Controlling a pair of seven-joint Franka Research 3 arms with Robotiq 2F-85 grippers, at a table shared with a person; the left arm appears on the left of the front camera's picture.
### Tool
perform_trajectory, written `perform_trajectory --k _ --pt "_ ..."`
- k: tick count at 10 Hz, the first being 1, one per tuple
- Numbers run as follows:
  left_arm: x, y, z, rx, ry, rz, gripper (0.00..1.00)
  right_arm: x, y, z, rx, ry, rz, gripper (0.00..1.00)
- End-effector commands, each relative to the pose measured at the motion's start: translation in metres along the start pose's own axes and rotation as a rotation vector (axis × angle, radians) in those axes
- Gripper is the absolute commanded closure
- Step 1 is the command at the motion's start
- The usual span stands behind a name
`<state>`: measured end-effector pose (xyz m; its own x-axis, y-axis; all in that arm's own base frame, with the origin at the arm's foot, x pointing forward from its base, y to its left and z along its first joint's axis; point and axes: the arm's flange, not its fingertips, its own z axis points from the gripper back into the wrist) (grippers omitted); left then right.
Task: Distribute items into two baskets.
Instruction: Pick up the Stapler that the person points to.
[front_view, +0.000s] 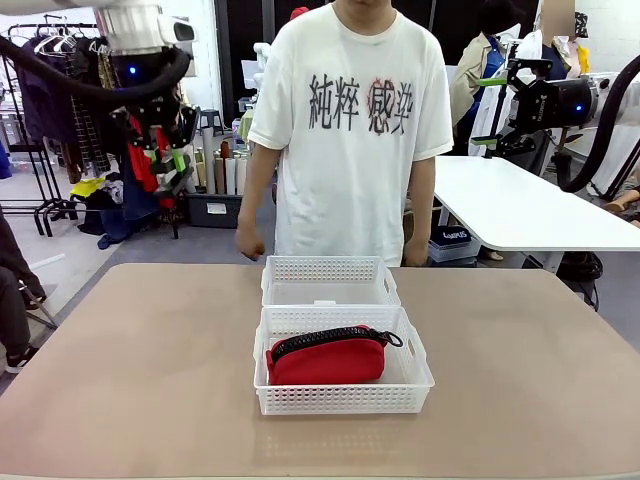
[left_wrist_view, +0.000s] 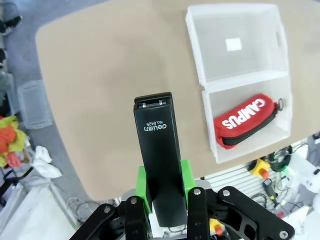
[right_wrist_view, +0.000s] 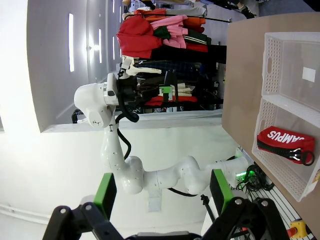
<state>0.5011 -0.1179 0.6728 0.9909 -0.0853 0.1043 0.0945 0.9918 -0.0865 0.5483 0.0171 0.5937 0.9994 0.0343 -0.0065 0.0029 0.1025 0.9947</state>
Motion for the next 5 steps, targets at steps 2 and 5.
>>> perform_trajectory --k 2,5 --pt "0.0107 -0.0026 0.0072 -0.013 -0.014 0.031 1.00 -0.0004 0.0028 0.0001 -0.002 -0.007 0.004 0.00" --pt "0.0080 -0.0018 0.0066 -0.004 -0.016 0.004 1.00 -0.0004 0.0028 0.0001 -0.002 -0.007 0.004 0.00"
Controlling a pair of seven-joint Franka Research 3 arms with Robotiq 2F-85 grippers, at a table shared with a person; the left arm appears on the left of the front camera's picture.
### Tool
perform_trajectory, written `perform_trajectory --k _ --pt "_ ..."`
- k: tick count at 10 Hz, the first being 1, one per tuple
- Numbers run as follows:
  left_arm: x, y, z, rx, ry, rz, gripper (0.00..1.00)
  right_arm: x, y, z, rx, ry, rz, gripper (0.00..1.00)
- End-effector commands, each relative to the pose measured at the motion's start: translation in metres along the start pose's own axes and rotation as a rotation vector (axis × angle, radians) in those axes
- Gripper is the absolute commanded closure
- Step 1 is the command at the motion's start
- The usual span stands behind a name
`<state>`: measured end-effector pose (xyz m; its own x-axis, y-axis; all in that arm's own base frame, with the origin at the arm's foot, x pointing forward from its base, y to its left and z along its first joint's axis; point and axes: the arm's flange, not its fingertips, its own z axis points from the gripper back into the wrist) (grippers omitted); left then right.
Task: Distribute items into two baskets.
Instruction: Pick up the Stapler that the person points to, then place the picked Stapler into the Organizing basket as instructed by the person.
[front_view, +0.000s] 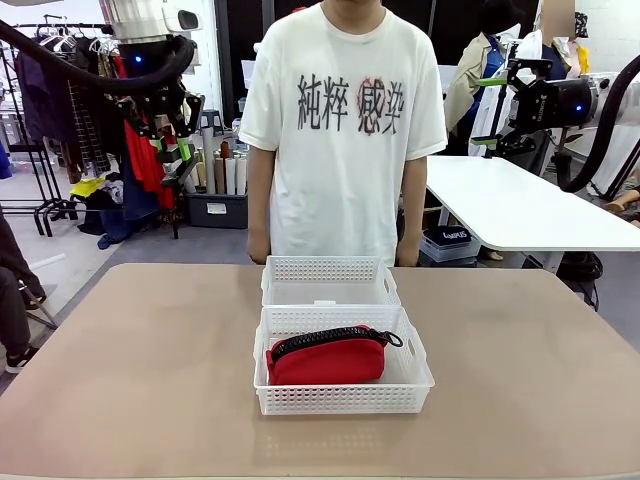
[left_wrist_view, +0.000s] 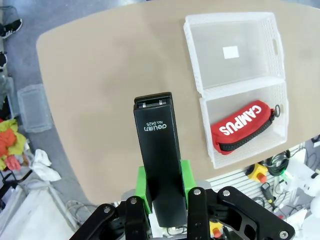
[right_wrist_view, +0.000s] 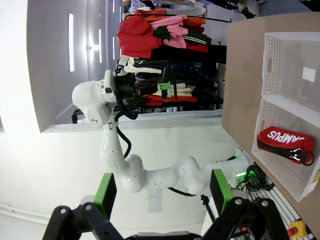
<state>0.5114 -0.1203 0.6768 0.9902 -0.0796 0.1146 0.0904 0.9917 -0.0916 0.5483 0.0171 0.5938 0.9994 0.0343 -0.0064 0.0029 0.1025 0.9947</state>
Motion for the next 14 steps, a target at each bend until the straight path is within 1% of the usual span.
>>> perform_trajectory --k 1,14 --pt "-0.0028 -0.0001 0.0039 0.000 -0.006 -0.001 1.00 -0.0004 0.0028 0.0001 -0.002 -0.007 0.004 0.00" --pt "-0.0028 -0.0001 0.0039 0.000 -0.006 -0.001 1.00 -0.0004 0.0028 0.0001 -0.002 -0.007 0.004 0.00"
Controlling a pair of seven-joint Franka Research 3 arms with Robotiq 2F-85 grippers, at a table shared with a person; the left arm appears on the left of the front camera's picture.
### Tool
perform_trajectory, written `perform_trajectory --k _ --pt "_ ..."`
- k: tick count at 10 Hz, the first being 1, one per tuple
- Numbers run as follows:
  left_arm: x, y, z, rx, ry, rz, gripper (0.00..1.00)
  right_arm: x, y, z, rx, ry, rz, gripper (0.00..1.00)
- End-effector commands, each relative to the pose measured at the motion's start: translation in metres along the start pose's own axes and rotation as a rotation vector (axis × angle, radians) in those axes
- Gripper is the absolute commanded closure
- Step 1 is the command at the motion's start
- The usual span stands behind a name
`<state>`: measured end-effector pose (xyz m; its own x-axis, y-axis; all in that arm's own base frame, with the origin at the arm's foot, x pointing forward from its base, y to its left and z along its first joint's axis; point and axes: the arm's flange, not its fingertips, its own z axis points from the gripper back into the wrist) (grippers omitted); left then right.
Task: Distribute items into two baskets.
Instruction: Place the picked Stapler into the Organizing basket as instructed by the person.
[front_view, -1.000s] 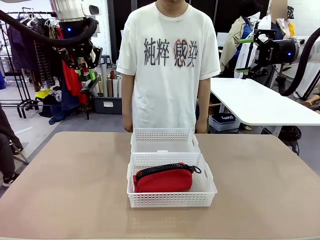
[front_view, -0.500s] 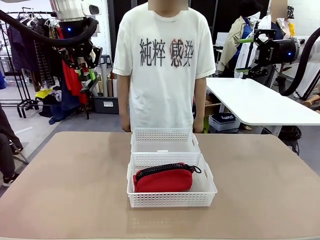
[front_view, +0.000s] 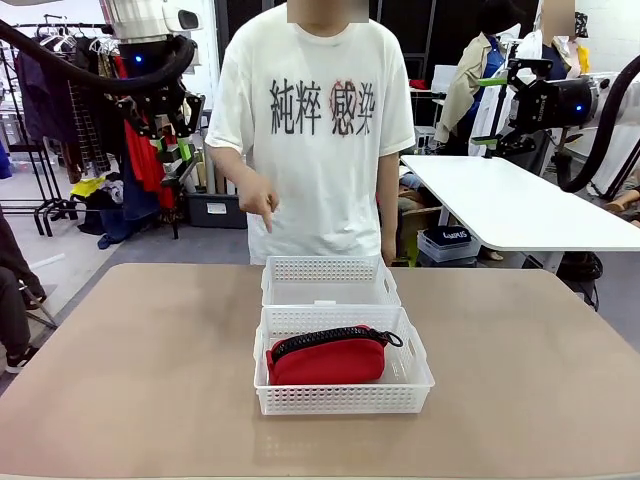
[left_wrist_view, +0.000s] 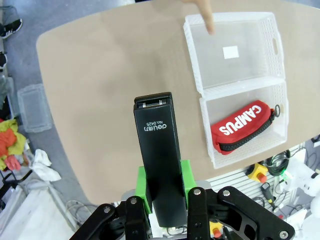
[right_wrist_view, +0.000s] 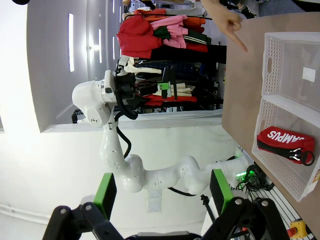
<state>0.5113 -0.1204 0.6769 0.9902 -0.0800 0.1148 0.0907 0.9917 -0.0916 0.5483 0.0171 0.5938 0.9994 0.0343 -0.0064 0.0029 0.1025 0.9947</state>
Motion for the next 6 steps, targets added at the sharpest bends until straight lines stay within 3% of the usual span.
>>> perform_trajectory --k 1,6 --pt "-0.0028 0.0000 0.0038 0.000 -0.005 0.000 1.00 -0.0004 0.0028 0.0001 -0.002 -0.007 0.004 0.00" --pt "-0.0028 0.0000 0.0038 0.000 -0.005 0.000 1.00 -0.0004 0.0028 0.0001 -0.002 -0.007 0.004 0.00"
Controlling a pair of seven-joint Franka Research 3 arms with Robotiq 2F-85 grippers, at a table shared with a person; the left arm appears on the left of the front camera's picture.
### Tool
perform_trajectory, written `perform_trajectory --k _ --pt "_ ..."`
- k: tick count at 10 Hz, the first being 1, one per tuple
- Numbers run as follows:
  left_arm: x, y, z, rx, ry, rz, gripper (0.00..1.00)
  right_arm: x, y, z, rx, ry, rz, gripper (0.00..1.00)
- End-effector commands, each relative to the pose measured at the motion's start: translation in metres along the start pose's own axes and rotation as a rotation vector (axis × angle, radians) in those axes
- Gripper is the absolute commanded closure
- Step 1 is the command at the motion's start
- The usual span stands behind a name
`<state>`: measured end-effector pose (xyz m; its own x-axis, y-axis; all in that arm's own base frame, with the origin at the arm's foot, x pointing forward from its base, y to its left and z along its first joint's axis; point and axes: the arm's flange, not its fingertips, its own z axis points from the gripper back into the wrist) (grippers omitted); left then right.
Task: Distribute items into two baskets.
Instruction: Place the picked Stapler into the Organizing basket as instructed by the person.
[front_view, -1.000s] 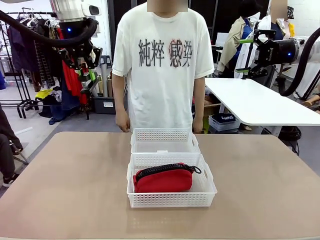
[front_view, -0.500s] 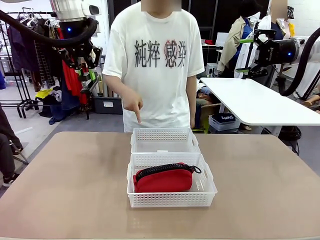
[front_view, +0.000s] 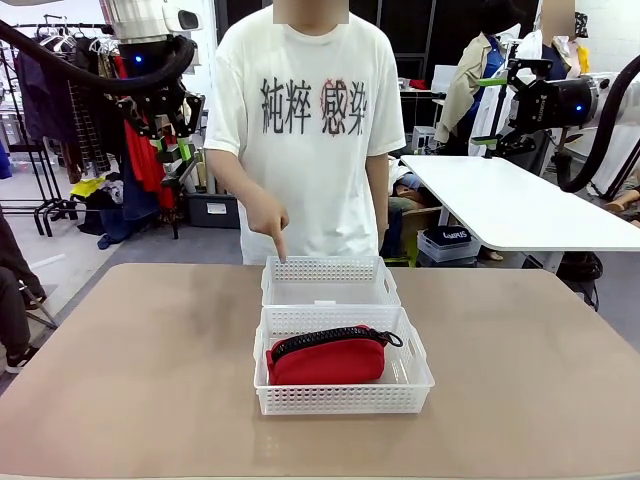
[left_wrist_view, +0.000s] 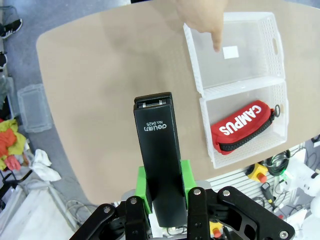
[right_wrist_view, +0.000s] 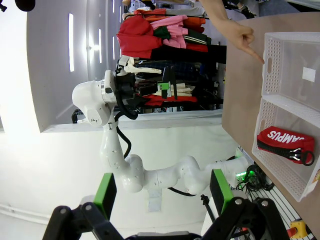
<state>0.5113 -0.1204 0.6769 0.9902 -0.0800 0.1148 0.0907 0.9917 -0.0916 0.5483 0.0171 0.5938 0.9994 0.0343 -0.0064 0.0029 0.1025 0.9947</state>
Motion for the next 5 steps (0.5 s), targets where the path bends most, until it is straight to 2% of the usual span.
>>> perform_trajectory --k 1,5 --pt "-0.0028 0.0001 0.0038 0.000 -0.005 0.000 1.00 -0.0004 0.0028 0.0001 -0.002 -0.007 0.004 0.00" --pt "0.0000 0.0000 0.0000 0.000 0.000 0.000 1.00 -0.0004 0.0028 0.0001 -0.002 -0.007 0.004 0.00"
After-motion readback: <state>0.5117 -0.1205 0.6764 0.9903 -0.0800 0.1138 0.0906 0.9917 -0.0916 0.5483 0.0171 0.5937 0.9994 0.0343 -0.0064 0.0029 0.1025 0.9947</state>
